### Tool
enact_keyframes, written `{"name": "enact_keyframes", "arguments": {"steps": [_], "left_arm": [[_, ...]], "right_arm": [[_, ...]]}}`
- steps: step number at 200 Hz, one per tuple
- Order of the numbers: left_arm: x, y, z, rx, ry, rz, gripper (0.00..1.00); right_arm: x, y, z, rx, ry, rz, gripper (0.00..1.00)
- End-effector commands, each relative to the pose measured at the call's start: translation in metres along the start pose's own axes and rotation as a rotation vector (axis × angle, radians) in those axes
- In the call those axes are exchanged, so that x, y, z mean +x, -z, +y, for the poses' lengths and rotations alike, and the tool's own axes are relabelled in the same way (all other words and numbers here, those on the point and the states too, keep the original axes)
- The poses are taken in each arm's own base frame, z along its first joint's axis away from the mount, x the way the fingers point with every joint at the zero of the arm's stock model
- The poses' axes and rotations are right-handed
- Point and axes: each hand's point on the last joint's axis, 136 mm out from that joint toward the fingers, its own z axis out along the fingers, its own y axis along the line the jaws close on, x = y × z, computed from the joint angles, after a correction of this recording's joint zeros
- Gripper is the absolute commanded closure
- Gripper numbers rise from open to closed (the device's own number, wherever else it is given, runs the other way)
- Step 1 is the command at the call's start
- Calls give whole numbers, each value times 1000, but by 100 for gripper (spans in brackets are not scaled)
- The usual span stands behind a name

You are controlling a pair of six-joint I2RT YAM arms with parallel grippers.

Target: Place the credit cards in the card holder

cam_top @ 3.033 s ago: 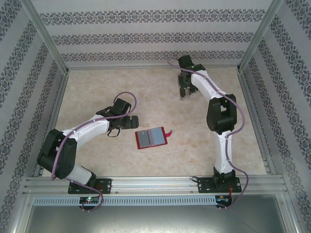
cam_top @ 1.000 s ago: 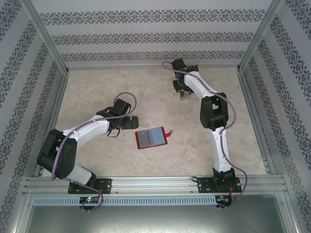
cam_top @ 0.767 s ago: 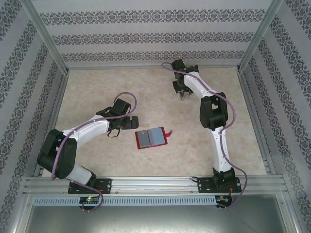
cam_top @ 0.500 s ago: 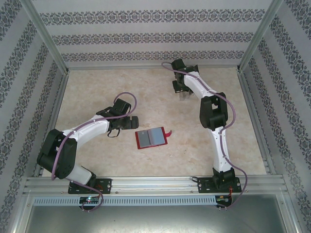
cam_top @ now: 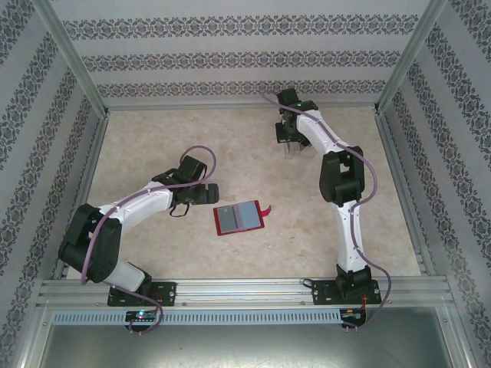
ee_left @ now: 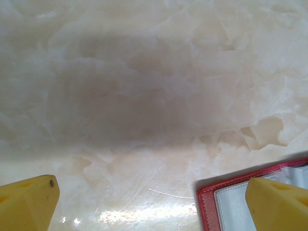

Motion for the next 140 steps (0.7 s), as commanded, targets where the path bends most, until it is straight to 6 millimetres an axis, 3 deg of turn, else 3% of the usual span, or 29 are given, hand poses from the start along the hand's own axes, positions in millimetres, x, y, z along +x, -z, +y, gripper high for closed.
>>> {"name": "enact_keyframes", "arguments": {"steps": [1, 35, 63, 86, 140], "left_arm": [[-12, 9, -1, -1, -22, -18, 0], [-8, 15, -5, 16, -32, 9, 0], [6, 20, -16, 19, -71, 38, 0], [23, 19, -22, 9, -90, 61, 0], [56, 11, -33, -27, -133, 95, 0]], "right_arm": [[-24, 55, 8, -89, -50, -103, 100], [-29, 95, 19, -178, -85, -175, 100], [-13, 127, 43, -321, -115, -220, 100], [15, 146, 68, -480, -150, -223, 100], [113, 153, 126, -807, -211, -146, 100]]}}
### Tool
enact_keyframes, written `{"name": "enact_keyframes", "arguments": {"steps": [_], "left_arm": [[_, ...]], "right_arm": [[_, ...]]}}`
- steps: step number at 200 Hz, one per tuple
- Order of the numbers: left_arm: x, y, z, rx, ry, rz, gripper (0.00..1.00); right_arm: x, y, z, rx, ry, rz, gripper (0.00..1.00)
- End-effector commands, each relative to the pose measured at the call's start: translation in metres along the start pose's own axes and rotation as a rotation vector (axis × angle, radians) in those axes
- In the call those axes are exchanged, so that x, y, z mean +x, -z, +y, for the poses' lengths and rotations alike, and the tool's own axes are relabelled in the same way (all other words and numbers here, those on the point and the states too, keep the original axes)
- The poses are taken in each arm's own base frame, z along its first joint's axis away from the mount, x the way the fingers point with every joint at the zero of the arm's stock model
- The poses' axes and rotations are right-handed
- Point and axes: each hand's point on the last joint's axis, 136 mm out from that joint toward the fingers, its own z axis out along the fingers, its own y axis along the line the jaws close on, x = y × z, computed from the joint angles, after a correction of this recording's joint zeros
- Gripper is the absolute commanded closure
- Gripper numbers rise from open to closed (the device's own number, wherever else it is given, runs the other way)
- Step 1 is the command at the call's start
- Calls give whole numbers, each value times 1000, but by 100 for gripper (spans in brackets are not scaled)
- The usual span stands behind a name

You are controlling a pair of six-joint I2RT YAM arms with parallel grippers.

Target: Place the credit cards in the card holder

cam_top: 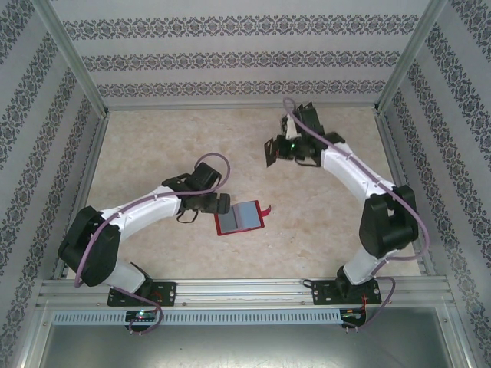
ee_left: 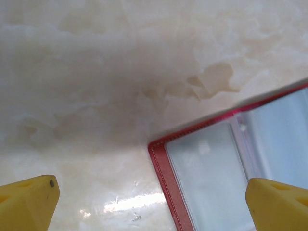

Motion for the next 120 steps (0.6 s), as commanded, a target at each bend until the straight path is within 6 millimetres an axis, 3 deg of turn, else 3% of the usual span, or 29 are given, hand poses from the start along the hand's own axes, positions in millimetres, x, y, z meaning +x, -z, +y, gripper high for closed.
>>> {"name": "enact_keyframes", "arguments": {"steps": [1, 32, 59, 93, 120], "left_arm": [[21, -3, 6, -58, 4, 35, 0], [37, -9, 10, -110, -12, 48, 0], [43, -14, 16, -140, -6, 47, 0], [44, -20, 19, -163, -2, 45, 0], [44, -25, 18, -166, -6, 45, 0]], "right_arm": [[25, -1, 39, -221, -46, -10, 100], [82, -11, 34, -272, -85, 37, 100], [120, -14, 31, -288, -81, 64, 100], [149, -17, 32, -312, -68, 75, 100], [160, -23, 39, -342, -45, 77, 100]]}}
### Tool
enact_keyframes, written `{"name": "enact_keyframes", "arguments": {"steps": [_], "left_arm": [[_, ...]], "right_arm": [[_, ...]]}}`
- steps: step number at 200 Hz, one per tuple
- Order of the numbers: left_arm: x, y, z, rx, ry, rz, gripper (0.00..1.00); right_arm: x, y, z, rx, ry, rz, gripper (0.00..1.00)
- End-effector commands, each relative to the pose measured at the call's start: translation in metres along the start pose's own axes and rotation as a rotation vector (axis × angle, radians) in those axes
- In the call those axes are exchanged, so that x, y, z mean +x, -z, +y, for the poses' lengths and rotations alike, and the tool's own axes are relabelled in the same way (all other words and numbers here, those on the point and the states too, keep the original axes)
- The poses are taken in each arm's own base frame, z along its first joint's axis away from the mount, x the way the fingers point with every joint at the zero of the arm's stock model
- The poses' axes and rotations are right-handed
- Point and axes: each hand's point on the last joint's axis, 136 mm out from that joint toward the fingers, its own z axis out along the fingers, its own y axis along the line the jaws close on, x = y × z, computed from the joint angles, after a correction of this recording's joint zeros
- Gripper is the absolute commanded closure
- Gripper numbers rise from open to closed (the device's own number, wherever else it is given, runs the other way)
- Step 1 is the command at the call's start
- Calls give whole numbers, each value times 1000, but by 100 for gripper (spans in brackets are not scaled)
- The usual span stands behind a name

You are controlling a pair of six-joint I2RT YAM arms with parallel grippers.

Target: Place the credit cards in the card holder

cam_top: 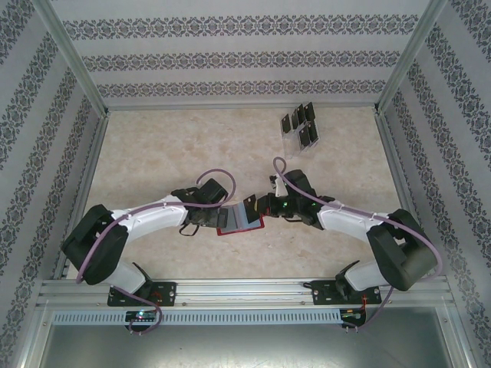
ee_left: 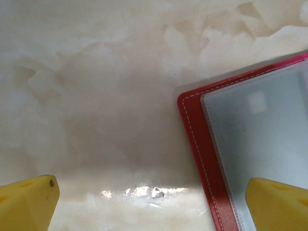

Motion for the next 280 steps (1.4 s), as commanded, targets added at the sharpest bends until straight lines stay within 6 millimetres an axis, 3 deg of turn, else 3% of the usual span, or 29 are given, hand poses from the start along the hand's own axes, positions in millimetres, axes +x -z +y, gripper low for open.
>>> {"name": "enact_keyframes", "arguments": {"steps": [1, 117, 280], "left_arm": [[3, -6, 1, -32, 0, -8, 0], [22, -14, 16, -80, 13, 26, 0], [20, -12, 16, -81, 4, 21, 0]], "right_arm": [[-5, -4, 19, -83, 45, -52, 100], [14, -37, 6, -81, 14, 9, 100], [21, -51, -22, -26, -32, 16, 100]]}}
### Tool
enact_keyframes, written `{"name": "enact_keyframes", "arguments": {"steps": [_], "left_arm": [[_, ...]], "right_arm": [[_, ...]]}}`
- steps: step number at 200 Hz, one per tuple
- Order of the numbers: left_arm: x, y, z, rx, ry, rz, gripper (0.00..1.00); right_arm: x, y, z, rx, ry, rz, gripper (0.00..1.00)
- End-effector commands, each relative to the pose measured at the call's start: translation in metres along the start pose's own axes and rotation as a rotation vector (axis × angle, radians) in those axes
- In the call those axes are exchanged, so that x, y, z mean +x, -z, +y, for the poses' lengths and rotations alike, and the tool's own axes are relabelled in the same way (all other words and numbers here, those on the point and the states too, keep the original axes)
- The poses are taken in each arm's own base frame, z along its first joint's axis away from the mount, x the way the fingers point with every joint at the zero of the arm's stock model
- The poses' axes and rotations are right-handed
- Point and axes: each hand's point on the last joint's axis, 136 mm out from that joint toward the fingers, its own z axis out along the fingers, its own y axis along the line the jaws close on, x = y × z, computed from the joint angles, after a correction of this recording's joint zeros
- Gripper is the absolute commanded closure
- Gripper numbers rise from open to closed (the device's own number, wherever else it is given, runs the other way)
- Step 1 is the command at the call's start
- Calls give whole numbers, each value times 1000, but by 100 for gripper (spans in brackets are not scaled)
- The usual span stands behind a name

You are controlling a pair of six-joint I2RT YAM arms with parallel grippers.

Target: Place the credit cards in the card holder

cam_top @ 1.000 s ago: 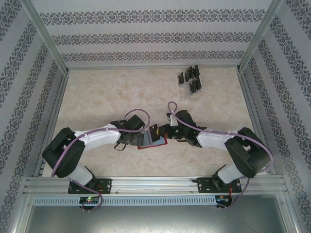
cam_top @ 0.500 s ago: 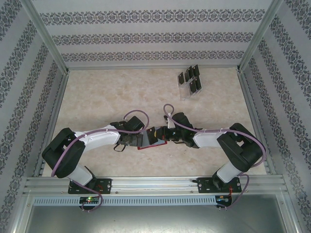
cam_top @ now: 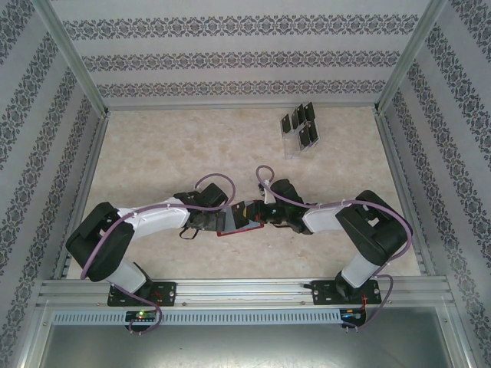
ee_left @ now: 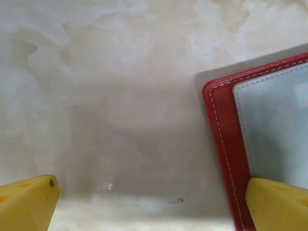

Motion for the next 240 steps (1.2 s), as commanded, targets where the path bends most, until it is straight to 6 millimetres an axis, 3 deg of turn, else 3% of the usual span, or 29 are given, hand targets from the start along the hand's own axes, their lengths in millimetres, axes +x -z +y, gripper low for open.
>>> {"name": "enact_keyframes", "arguments": {"steps": [1, 109, 240], "left_arm": [[7, 0, 8, -41, -18, 1, 0], [7, 0, 8, -42, -18, 0, 0], [8, 0, 8, -41, -19, 1, 0]], "right_arm": [[3, -1, -14, 28, -22, -7, 100], [2, -1, -24, 32, -42, -7, 100], [20, -12, -24, 10, -66, 44, 100]]}}
